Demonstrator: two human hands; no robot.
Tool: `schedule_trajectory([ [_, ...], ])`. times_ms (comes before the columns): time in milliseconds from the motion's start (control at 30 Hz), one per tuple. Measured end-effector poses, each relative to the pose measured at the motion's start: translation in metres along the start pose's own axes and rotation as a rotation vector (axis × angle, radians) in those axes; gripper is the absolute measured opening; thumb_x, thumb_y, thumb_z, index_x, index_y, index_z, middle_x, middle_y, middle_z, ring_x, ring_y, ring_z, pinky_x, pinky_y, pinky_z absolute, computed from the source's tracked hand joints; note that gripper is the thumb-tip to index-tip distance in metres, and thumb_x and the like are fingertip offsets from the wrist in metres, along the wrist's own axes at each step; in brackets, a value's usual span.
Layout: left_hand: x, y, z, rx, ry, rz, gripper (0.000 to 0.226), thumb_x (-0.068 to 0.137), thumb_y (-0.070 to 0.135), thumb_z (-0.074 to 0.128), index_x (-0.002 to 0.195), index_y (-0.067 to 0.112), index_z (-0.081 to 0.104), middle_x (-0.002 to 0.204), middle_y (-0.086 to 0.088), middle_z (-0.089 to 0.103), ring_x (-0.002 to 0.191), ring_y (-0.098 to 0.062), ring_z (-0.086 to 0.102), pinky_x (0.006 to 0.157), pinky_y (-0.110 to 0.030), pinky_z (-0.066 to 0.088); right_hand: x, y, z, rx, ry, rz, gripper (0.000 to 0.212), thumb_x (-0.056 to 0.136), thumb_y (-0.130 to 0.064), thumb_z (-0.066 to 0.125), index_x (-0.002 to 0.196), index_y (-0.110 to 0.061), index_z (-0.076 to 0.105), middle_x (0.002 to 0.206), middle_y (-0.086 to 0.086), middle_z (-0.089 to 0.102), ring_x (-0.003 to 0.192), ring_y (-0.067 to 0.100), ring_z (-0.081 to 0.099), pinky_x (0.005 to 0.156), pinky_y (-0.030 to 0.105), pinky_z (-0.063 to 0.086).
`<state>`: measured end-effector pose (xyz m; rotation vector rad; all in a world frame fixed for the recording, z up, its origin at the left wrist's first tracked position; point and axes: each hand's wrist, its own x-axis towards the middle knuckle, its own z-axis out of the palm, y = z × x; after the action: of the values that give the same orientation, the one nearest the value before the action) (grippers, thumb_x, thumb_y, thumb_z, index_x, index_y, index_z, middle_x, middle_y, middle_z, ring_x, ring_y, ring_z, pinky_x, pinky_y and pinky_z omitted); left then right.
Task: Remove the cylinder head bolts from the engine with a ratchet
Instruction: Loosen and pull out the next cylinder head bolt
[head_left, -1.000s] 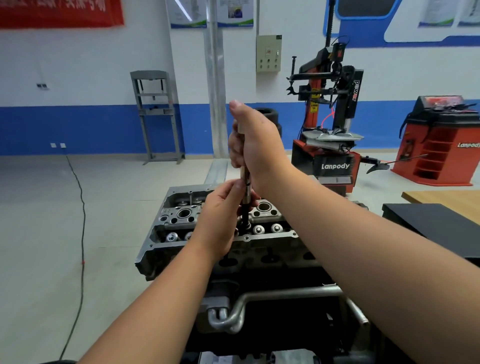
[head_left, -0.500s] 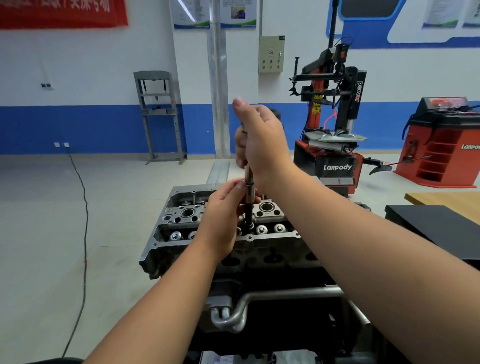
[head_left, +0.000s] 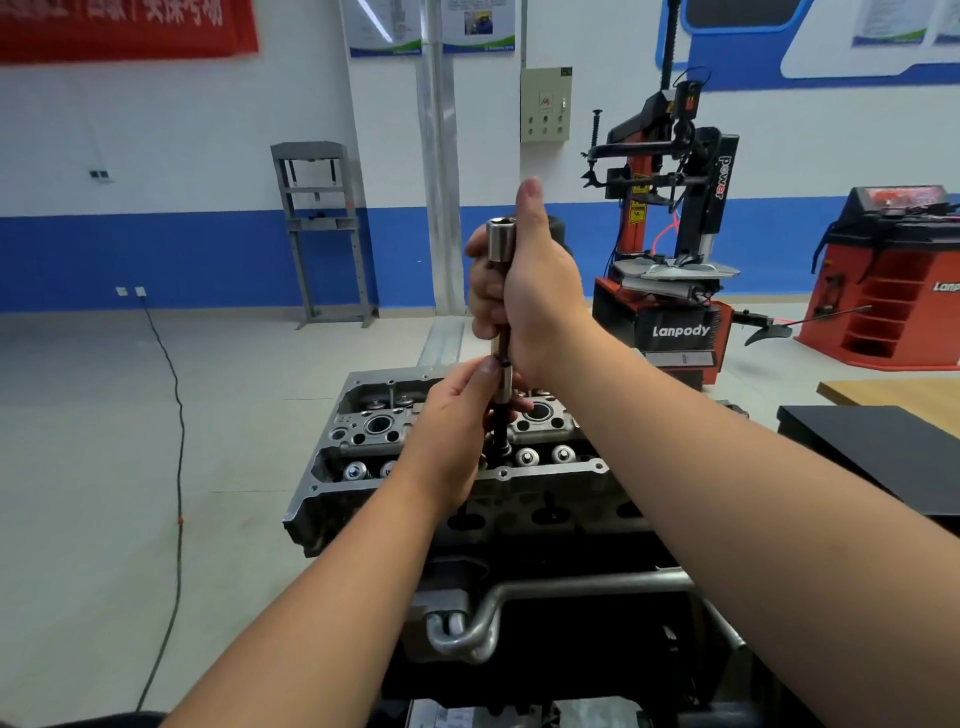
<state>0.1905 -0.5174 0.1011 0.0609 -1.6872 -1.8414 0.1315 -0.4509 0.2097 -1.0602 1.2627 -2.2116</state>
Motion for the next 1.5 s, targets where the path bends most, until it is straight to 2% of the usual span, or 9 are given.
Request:
schedule_trajectory([
  [133, 0.001, 0.000, -0.001, 0.004, 0.005, -0.015, 0.032, 0.099, 0.046, 0.058, 0.098, 0.018, 0.073, 0.089, -0.003, 0.071, 0.081, -0.016, 0.064, 0.086, -0.040, 0.048, 0.001, 0.005, 0.000, -0.065, 0.048, -0.088, 0.057, 0.089, -0.073, 0.040, 0.089, -0.016, 0.047, 0.051, -0.006, 0.045, 0.040, 0.010, 0.035, 0.041, 0.023, 0.033],
  [333, 0.004, 0.000, -0.002, 0.018, 0.042, 0.001, 0.024, 0.094, 0.033, 0.075, 0.102, 0.013, 0.064, 0.084, -0.001, 0.070, 0.078, -0.016, 0.062, 0.079, -0.040, 0.050, -0.009, 0.026, -0.001, -0.262, 0.086, -0.353, 0.029, 0.094, -0.050, 0.058, 0.092, -0.022, 0.050, 0.061, -0.005, 0.046, 0.053, 0.012, 0.041, 0.053, 0.035, 0.037],
  [600, 0.005, -0.003, -0.002, 0.015, -0.013, -0.007, 0.035, 0.104, 0.045, 0.045, 0.096, 0.029, 0.076, 0.092, 0.001, 0.074, 0.083, -0.014, 0.066, 0.081, -0.034, 0.049, 0.001, 0.026, -0.014, -0.272, -0.085, -0.213, 0.046, 0.105, -0.048, 0.036, 0.091, -0.012, 0.060, 0.056, -0.001, 0.047, 0.045, 0.014, 0.043, 0.046, 0.028, 0.036],
  [767, 0.007, -0.005, -0.005, 0.079, 0.016, -0.018, 0.031, 0.105, 0.048, 0.051, 0.107, 0.030, 0.076, 0.102, -0.002, 0.078, 0.092, -0.014, 0.072, 0.077, -0.029, 0.056, -0.008, 0.053, -0.023, -0.546, 0.005, -0.427, 0.029, 0.106, -0.033, 0.044, 0.095, -0.010, 0.058, 0.067, -0.006, 0.055, 0.061, 0.010, 0.054, 0.059, 0.028, 0.048],
  [933, 0.008, -0.006, 0.000, 0.065, 0.119, 0.013, 0.038, 0.085, 0.057, 0.071, 0.099, 0.021, 0.067, 0.096, -0.020, 0.070, 0.082, -0.027, 0.062, 0.076, -0.057, 0.053, -0.016, 0.066, -0.047, -0.708, 0.019, -0.501, 0.013, 0.097, -0.034, 0.057, 0.094, -0.021, 0.060, 0.077, -0.011, 0.062, 0.074, 0.007, 0.062, 0.068, 0.033, 0.053],
  [1033, 0.011, -0.007, 0.001, 0.064, 0.113, 0.030, 0.042, 0.089, 0.043, 0.074, 0.114, 0.011, 0.062, 0.112, -0.033, 0.064, 0.095, -0.032, 0.065, 0.095, -0.070, 0.050, -0.021, 0.071, -0.054, -0.733, 0.006, -0.495, 0.023, 0.092, -0.037, 0.061, 0.090, -0.014, 0.062, 0.077, -0.001, 0.065, 0.075, 0.020, 0.065, 0.068, 0.047, 0.055],
  [1167, 0.010, -0.007, -0.001, 0.086, 0.028, 0.040, 0.025, 0.099, 0.041, 0.066, 0.120, 0.028, 0.071, 0.115, -0.009, 0.076, 0.114, -0.028, 0.072, 0.102, -0.057, 0.054, -0.020, 0.072, -0.053, -0.738, 0.030, -0.509, 0.032, 0.090, -0.039, 0.061, 0.090, -0.006, 0.063, 0.079, 0.010, 0.063, 0.076, 0.028, 0.062, 0.069, 0.051, 0.051],
  [1367, 0.003, -0.001, 0.002, 0.041, -0.021, 0.036, 0.025, 0.101, 0.037, 0.053, 0.113, 0.041, 0.075, 0.121, -0.002, 0.076, 0.121, -0.019, 0.068, 0.101, -0.037, 0.053, -0.023, 0.071, -0.053, -0.695, 0.085, -0.517, 0.027, 0.092, -0.033, 0.062, 0.085, -0.007, 0.066, 0.084, 0.007, 0.063, 0.080, 0.022, 0.060, 0.075, 0.047, 0.051],
  [1500, 0.000, 0.001, 0.002, 0.061, -0.008, 0.060, 0.030, 0.103, 0.042, 0.046, 0.114, 0.036, 0.073, 0.121, -0.002, 0.076, 0.121, -0.018, 0.068, 0.104, -0.037, 0.052, -0.026, 0.068, -0.051, -0.688, 0.081, -0.422, 0.023, 0.092, -0.037, 0.060, 0.090, -0.015, 0.064, 0.084, 0.002, 0.065, 0.080, 0.022, 0.062, 0.074, 0.049, 0.052],
])
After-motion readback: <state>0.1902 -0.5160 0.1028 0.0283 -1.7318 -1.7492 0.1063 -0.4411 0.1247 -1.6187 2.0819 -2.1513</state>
